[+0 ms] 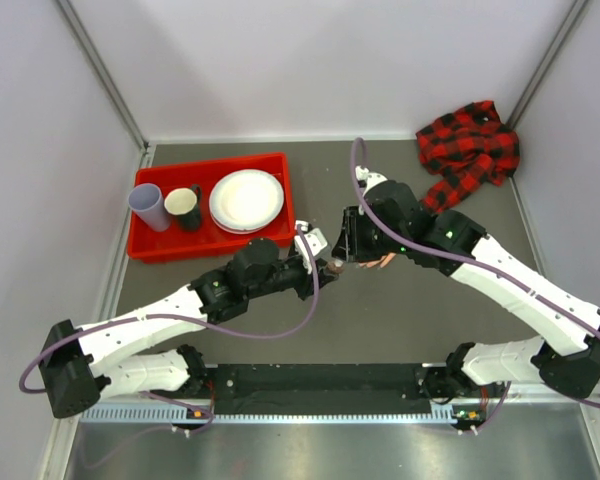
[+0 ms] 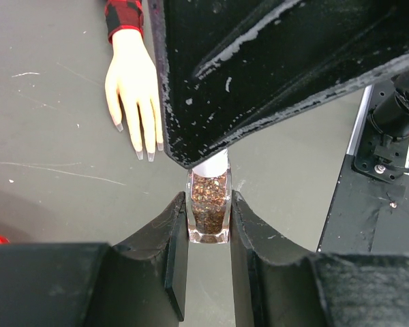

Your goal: Paint the nails

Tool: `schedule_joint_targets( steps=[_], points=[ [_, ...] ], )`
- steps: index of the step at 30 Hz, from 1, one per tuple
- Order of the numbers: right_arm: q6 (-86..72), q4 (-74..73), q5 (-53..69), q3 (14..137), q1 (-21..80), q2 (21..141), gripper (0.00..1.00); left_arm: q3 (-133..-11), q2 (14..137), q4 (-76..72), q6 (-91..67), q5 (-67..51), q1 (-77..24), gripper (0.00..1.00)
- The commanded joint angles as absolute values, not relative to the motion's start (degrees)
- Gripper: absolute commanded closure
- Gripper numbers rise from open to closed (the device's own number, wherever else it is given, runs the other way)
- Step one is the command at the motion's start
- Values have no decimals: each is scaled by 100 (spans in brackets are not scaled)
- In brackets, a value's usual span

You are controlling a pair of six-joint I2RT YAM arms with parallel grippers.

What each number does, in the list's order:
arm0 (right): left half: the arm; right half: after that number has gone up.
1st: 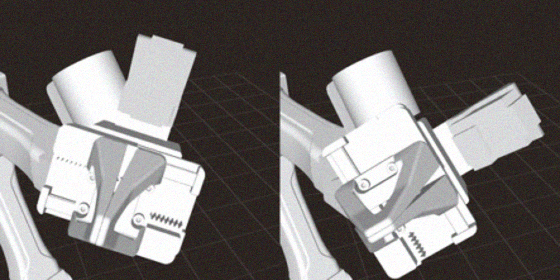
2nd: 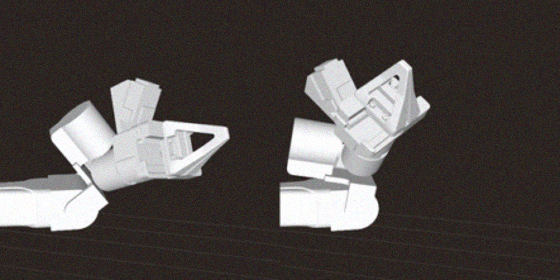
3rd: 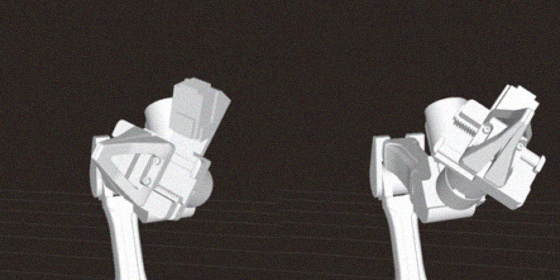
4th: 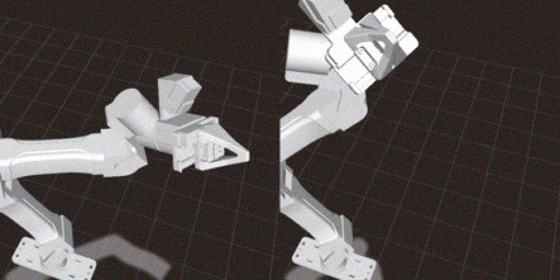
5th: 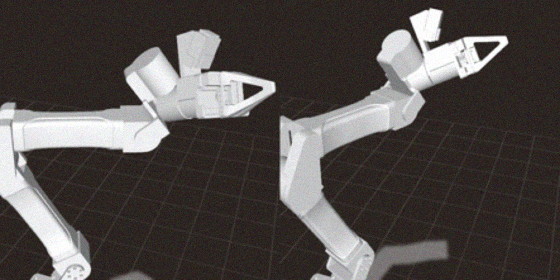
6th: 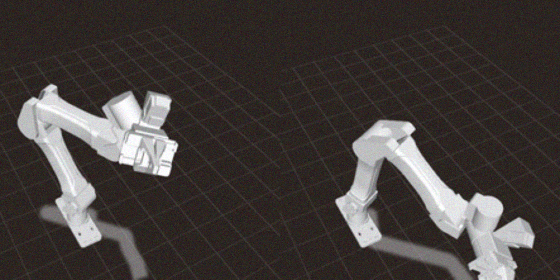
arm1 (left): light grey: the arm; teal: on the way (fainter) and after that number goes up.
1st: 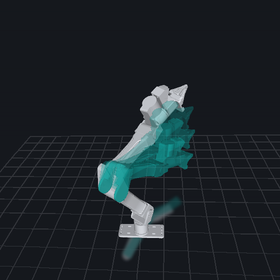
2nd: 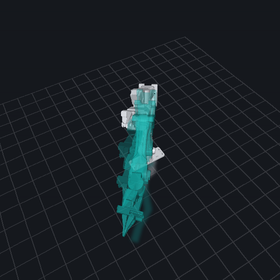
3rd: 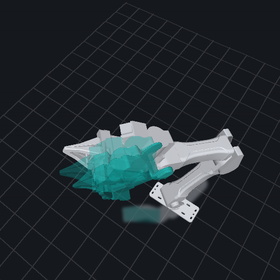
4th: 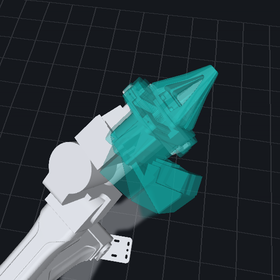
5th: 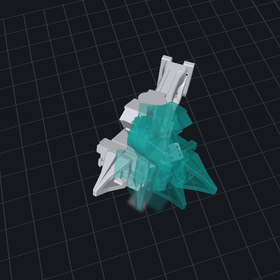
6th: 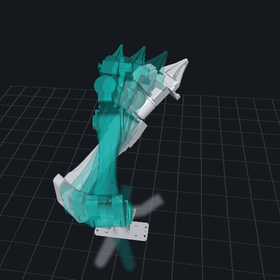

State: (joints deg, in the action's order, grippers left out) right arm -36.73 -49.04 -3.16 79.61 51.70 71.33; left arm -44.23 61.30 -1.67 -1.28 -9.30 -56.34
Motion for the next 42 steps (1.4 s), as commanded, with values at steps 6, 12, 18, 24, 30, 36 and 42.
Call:
schedule_joint_targets(
  steps=[6,12,18,24,30,36,42],
  points=[
    [-3577,-4896,-202,7990,5229,7066,66,-4518,6021,-360,-70,-905,-5660,100],
    [-3533,-4904,-228,7945,5238,7058,71,-4518,5968,-360,-70,-984,-5669,100],
    [-3507,-4852,-114,7928,5229,7066,83,-4465,5889,-413,-123,-1063,-5669,100],
    [-3419,-4896,-88,7936,5229,7075,70,-4430,5766,-439,-176,-1072,-5669,100],
    [-3358,-4878,-26,7901,5229,7031,70,-4456,5783,-457,-229,-1160,-5669,100],
    [-3174,-4677,438,7752,5229,6865,100,-4465,5740,-509,-351,-1501,-5669,100],
    [-1672,-3790,2493,7076,5230,6110,100,-4333,5406,-1308,-1087,-3810,-5660,100]
  ],
)
